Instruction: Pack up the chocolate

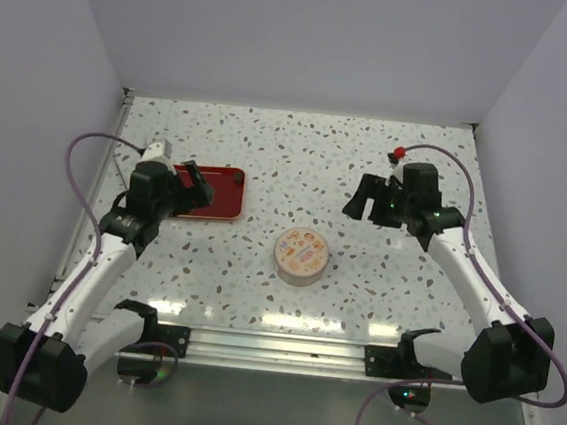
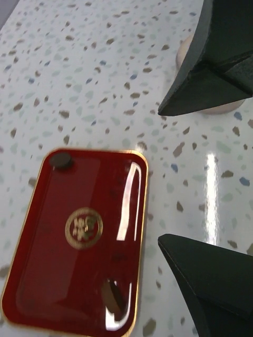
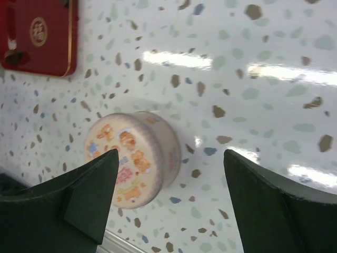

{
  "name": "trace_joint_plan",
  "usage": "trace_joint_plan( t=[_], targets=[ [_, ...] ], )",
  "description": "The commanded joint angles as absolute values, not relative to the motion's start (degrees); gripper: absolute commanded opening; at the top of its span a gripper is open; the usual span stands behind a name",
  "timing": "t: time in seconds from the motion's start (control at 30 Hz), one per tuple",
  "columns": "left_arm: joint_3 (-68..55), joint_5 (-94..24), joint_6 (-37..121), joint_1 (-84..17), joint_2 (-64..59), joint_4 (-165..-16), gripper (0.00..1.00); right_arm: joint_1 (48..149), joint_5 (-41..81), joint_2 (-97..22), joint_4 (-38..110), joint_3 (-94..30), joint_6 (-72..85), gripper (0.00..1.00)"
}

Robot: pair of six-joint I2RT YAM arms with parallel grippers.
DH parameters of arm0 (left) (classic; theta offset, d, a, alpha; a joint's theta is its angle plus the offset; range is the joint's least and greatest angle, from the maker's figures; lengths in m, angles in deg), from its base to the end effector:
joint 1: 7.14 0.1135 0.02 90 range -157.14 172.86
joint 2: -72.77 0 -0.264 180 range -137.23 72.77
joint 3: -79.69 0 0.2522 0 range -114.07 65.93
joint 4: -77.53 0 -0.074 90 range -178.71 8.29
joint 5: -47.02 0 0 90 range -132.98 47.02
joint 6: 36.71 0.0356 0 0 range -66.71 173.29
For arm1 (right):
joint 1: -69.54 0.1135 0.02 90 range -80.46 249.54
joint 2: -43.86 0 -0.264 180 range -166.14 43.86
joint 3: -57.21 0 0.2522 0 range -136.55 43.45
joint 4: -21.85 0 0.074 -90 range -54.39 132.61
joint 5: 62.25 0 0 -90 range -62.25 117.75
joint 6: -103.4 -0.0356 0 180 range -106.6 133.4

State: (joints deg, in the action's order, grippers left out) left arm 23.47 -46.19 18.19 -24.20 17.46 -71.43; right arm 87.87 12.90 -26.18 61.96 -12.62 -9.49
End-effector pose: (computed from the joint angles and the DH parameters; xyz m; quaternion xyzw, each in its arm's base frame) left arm 0.2077 -0.0617 0.2796 -0.1496 0.8533 -0.1975 0.4587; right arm 0.2484 0.0919 0.2906 -0.0184 0.9013 0.2564 0.3486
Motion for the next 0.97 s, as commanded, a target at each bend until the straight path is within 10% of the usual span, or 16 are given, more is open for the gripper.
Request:
trace_joint_plan(
  t=[0.0, 0.93],
  targets=[
    [23.40, -43.25, 24.26, -12.98, 19.59, -65.43, 1.00, 78.81, 14.39, -25.31, 64.09, -10.95, -5.06, 0.84],
    [-0.43, -49.66, 37.99, -5.47, 22.23, -51.71, 1.00, 67.25, 15.71, -17.93, 72.00, -24.23, -3.12, 0.85]
  ],
)
